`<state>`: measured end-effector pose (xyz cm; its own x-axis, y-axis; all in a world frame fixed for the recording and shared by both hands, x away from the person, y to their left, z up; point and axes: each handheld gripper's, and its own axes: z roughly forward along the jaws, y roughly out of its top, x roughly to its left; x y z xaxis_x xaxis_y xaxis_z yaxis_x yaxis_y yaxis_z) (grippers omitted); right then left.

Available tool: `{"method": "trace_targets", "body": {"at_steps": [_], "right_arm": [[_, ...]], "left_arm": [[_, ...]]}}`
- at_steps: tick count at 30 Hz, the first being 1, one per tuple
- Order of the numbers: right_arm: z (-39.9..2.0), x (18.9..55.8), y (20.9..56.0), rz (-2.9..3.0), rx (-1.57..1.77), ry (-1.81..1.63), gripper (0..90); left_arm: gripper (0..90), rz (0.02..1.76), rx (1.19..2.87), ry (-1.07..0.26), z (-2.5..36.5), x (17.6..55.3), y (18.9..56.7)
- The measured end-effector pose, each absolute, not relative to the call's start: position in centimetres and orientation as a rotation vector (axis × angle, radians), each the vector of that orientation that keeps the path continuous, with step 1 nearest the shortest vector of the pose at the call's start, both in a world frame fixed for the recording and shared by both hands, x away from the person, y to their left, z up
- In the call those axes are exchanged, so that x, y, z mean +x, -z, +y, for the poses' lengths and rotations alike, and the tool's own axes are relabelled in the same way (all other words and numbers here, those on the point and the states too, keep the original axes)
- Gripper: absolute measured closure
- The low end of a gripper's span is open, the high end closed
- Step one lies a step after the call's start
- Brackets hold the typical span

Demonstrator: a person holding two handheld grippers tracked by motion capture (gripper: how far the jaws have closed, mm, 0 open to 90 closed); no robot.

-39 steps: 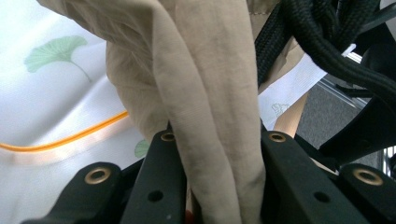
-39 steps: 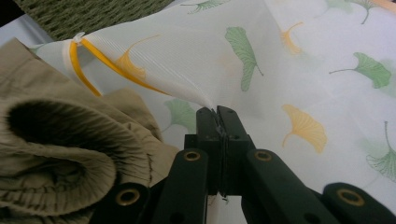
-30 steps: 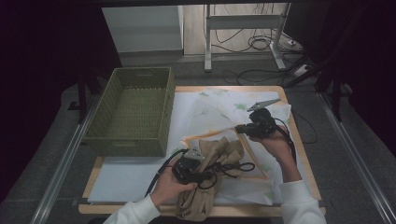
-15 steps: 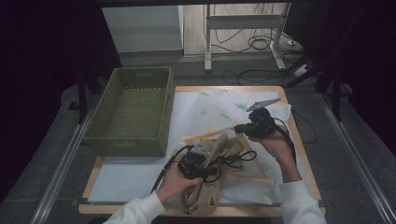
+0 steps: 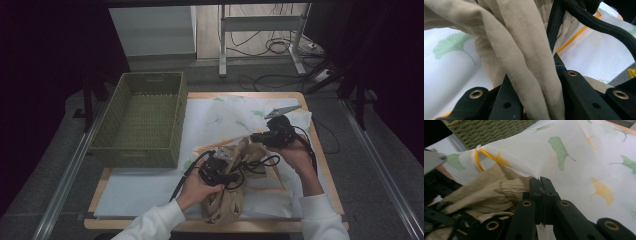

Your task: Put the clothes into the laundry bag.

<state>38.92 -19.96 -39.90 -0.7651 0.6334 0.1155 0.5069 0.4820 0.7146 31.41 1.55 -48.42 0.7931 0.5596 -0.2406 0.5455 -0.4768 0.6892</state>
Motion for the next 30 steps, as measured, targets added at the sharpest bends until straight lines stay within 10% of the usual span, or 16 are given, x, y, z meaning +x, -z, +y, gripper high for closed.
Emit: {"method": "trace_targets", "body": {"at_steps": [30], "right_arm": [[-20.1,38.6,39.4,2.553,0.983,-1.157,88.9]], "left_arm": [[77.9,0.861,2.161,-0.059,1.2,33.9,48.4]]}}
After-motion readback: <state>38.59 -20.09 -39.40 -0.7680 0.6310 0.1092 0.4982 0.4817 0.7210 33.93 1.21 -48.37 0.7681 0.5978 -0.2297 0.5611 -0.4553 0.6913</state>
